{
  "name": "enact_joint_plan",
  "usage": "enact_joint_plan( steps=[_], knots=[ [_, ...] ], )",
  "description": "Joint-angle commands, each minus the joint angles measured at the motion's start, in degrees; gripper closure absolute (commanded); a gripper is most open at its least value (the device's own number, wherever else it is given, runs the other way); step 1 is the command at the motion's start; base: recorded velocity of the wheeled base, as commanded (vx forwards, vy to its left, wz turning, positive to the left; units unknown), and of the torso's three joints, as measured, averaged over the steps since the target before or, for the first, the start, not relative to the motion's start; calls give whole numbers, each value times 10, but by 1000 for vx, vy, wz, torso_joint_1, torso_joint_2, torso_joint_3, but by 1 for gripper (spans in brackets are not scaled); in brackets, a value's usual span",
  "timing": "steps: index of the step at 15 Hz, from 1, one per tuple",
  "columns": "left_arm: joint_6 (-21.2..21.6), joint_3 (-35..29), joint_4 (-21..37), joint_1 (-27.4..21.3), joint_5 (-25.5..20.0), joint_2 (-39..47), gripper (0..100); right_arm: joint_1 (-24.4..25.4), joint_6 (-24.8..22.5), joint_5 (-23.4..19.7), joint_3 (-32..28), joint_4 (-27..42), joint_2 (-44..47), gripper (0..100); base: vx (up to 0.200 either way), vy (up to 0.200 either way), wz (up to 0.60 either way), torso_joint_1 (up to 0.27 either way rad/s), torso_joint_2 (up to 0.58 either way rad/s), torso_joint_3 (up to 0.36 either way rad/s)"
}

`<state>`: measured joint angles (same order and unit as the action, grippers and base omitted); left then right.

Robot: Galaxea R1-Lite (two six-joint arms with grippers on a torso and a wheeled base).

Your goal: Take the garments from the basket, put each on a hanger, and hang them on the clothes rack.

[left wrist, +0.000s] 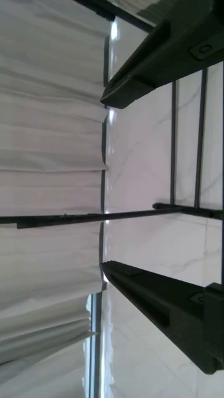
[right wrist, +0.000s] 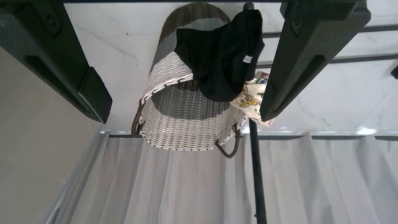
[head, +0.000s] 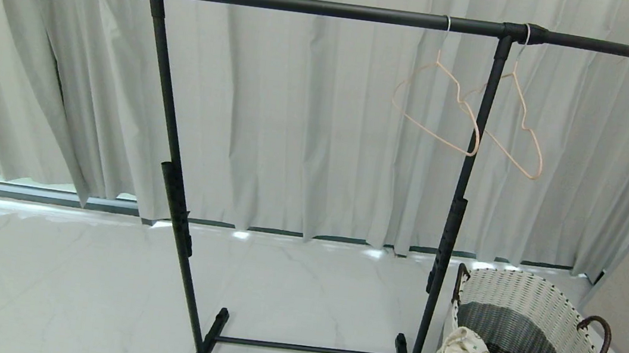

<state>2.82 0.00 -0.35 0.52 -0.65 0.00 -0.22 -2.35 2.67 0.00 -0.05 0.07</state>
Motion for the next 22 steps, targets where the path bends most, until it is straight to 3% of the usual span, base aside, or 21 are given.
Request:
enact_joint_plan(
  steps=[1, 11, 15, 22],
  knots=[
    [0, 0, 0, 0, 0, 1, 0, 0, 1, 0, 0, 0, 0, 0, 0, 0, 0, 0, 0, 0],
    [-10, 0, 0, 0, 2, 0, 0, 0, 3, 0, 0, 0, 1, 0, 40, -40, 0, 1, 0, 1],
    [-20, 0, 0, 0, 5, 0, 0, 0, 40, 1, 0, -1, 0, 0, 0, 0, 0, 0, 0, 0],
    [-20, 0, 0, -1, 5, 0, 0, 0, 3, -6, -1, -11, 0, 0, 0, 0, 0, 0, 0, 0]
  ],
)
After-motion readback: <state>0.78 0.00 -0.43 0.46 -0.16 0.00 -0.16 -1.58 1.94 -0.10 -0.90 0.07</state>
